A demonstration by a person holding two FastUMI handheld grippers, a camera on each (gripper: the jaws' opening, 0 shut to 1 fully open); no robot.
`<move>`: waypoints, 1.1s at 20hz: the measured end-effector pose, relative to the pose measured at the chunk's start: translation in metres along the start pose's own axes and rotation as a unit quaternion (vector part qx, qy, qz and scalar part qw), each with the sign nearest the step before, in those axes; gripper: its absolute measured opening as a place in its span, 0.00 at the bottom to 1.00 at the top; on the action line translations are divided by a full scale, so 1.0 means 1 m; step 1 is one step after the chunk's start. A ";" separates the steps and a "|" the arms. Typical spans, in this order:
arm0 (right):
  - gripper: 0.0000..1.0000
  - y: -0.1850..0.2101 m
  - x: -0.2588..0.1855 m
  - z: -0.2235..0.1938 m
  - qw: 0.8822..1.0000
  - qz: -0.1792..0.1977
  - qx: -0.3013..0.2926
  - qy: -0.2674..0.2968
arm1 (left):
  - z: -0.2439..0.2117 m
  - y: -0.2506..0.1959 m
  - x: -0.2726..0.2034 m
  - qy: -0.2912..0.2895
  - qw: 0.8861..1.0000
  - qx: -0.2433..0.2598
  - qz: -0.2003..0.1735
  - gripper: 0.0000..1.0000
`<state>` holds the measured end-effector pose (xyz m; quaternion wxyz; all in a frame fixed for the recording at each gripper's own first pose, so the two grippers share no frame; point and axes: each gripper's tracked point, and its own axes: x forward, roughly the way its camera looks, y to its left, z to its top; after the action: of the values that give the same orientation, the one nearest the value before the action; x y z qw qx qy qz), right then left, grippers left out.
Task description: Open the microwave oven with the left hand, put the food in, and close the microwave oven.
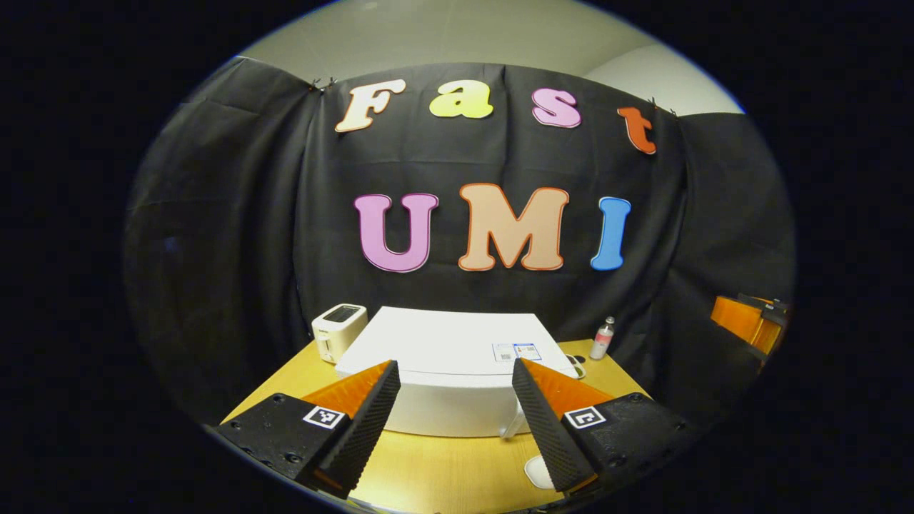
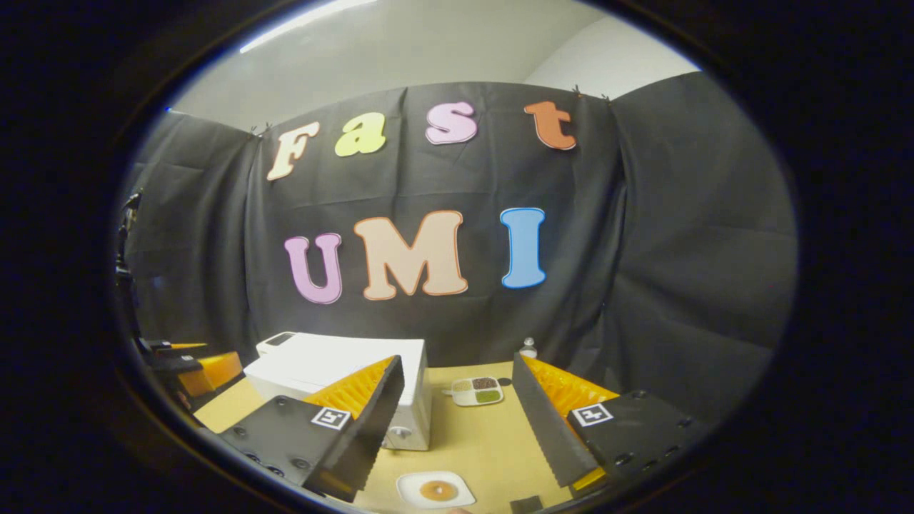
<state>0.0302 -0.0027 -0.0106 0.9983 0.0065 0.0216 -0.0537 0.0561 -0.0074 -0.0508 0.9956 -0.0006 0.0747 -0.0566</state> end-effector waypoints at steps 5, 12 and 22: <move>0.92 -0.008 -0.006 -0.004 1.000 -0.020 -0.002 0.008 | -0.047 -0.018 0.017 0.048 0.998 0.017 -0.031 0.96; 0.92 -0.034 -0.022 -0.015 0.997 -0.069 0.000 0.015 | -0.142 -0.048 0.041 0.134 0.987 0.003 -0.084 0.96; 0.96 -0.064 -0.039 -0.041 0.992 -0.119 0.014 0.042 | -0.233 -0.073 0.107 0.187 0.978 -0.021 -0.091 0.92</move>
<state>-0.0174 -0.0613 -0.0502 0.9828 0.0206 0.0632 -0.1721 0.1183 -0.0900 -0.2963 0.9544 -0.0179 0.2608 -0.1442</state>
